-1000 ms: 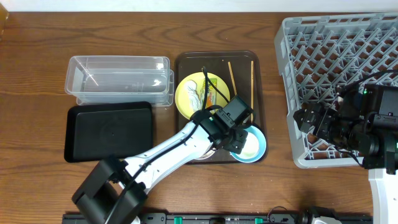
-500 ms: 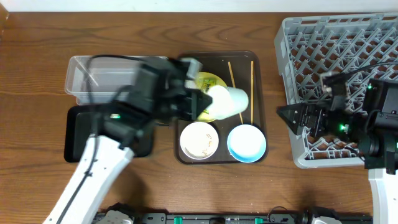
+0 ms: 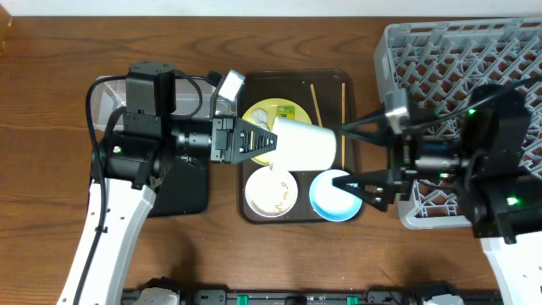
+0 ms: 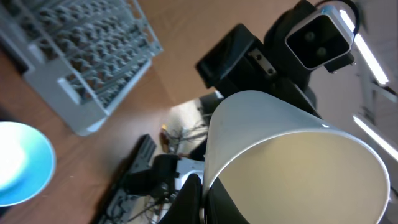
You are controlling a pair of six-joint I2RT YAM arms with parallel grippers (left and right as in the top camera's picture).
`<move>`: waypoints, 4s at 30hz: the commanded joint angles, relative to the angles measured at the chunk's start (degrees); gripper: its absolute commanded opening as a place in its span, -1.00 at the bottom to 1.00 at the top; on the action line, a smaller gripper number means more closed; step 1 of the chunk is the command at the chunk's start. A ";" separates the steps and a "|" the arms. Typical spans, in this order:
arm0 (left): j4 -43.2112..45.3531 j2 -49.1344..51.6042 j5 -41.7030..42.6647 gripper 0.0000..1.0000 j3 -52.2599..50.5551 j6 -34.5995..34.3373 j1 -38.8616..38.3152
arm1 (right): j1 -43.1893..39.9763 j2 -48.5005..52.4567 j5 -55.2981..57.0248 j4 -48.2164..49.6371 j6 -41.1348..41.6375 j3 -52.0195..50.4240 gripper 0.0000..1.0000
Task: Sort waste into correct bins and load items into the dishwasher rack
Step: 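Lift the white cup and hand it to the right gripper, then place the white cup upside down in the grey dish rack with the right gripper, then grasp the white rice-filled cup on the brown tray with the left gripper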
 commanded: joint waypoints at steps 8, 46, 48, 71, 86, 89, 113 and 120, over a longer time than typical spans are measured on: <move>0.31 -0.04 5.18 -0.87 0.48 0.33 0.24 | 7.54 3.72 4.92 9.31 8.28 1.07 0.81; 0.26 -0.04 4.15 0.45 0.48 0.33 0.24 | -27.96 1.60 67.32 -38.66 16.22 1.01 0.08; 0.26 -0.04 4.09 0.45 0.48 0.33 0.24 | -27.96 3.30 67.32 -38.84 16.24 1.01 0.07; 0.07 -0.04 4.09 0.45 0.48 0.31 0.24 | -21.99 22.34 66.79 -31.08 18.58 1.07 0.32; -0.15 -0.04 0.83 0.44 0.44 0.33 0.24 | -21.99 10.58 50.12 -33.38 11.80 3.80 0.38; -2.97 -0.07 -3.50 0.40 0.44 0.35 0.20 | -21.99 7.69 51.82 -34.14 11.82 3.80 0.38; -11.69 21.59 -86.77 0.12 0.37 -15.19 -34.21 | -21.94 1.99 39.74 -36.13 7.15 3.80 0.64; -8.09 28.50 -85.02 0.10 0.37 -18.12 -34.23 | -21.94 1.99 39.76 -36.85 7.13 3.80 0.65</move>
